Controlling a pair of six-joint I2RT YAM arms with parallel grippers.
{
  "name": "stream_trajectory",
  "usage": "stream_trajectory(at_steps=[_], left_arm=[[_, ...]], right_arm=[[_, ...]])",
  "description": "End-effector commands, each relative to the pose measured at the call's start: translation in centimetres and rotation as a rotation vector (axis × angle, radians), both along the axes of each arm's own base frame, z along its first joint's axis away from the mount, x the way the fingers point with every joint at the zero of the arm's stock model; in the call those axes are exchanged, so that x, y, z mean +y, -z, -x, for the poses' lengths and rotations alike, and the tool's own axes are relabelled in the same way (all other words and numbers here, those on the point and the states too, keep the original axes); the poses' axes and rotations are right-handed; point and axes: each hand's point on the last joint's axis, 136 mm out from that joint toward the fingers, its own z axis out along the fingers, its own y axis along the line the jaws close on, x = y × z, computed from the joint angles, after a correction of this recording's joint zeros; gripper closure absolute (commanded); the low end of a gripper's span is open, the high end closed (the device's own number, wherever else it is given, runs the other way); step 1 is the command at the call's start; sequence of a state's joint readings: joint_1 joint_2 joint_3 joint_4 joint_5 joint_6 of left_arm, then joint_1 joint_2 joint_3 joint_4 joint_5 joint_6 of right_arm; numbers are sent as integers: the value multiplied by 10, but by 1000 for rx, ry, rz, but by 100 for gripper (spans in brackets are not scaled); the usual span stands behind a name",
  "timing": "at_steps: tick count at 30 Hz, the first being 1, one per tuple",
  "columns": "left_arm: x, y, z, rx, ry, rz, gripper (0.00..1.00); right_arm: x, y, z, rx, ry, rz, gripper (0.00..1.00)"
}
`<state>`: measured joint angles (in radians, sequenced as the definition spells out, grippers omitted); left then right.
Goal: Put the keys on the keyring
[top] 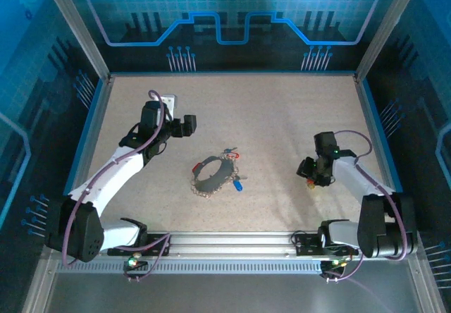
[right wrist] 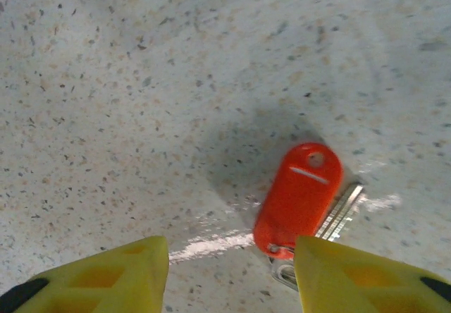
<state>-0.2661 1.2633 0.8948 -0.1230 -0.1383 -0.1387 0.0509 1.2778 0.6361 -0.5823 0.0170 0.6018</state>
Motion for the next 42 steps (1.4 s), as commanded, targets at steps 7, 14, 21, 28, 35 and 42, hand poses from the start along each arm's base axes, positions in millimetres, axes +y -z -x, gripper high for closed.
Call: stream_trajectory(at_steps=[7, 14, 21, 28, 35, 42], left_arm=[[0, -16, 6, -71, 14, -60, 1], [-2, -16, 6, -72, 19, -65, 1], [-4, -12, 5, -63, 29, -72, 1], [-10, -5, 5, -50, 44, -77, 1], [-14, 1, 4, -28, 52, -72, 1], [-16, 2, 4, -23, 59, -67, 1]], right_arm=[[-5, 13, 9, 47, -13, 58, 39], [8, 5, 14, 36, 0, 15, 43], [66, 4, 19, 27, -56, -67, 40], [44, -26, 4, -29, -53, 101, 18], [-10, -15, 3, -21, 127, 33, 10], [23, 10, 5, 33, 54, -157, 10]])
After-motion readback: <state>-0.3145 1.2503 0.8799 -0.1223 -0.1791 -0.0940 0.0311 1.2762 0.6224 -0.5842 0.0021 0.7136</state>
